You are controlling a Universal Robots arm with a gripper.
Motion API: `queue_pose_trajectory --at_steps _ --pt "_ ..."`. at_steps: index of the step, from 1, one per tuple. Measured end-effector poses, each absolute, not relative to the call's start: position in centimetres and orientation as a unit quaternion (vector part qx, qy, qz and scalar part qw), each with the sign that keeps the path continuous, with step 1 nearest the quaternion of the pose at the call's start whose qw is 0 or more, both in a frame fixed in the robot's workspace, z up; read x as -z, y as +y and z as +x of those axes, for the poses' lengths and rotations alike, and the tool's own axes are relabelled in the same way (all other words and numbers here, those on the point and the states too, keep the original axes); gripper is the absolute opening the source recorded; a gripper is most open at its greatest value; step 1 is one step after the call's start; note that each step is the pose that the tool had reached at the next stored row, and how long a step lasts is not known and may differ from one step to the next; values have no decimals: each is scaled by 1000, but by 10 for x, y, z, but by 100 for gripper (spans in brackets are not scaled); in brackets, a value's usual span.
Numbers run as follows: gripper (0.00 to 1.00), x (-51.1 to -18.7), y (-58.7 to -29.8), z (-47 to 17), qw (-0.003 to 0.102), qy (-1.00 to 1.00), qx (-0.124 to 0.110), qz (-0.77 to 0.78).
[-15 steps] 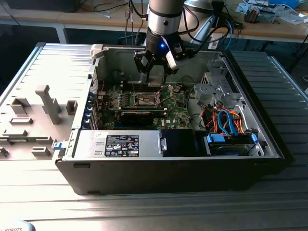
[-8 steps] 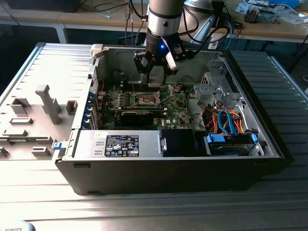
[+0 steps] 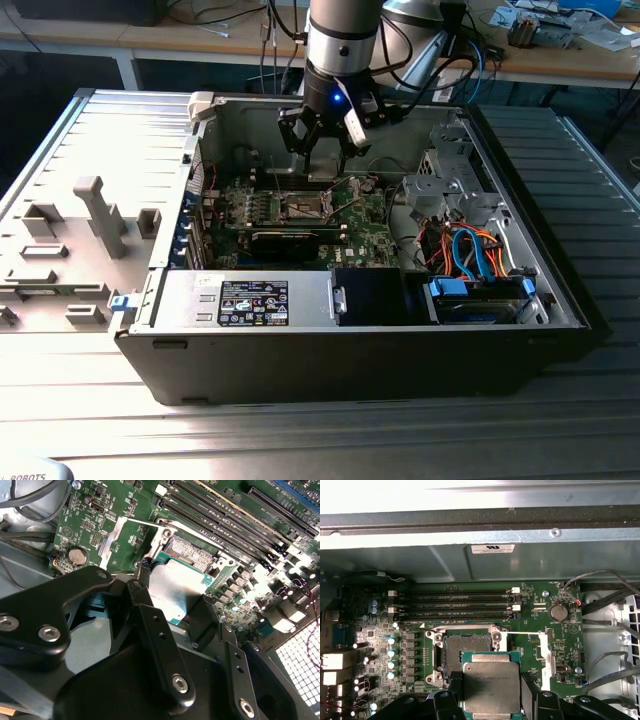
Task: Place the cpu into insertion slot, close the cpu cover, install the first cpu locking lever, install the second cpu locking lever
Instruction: 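Place the cpu into insertion slot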
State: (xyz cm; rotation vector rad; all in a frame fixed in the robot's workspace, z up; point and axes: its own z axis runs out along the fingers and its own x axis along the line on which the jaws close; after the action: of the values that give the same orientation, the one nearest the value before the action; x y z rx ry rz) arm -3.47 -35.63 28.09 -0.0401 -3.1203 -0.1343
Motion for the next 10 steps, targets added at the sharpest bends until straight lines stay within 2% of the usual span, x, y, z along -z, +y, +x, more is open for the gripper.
queue_pose_trajectory --at_steps 10 --pt "54 -269 -356 -35 9 -999 43 -13"
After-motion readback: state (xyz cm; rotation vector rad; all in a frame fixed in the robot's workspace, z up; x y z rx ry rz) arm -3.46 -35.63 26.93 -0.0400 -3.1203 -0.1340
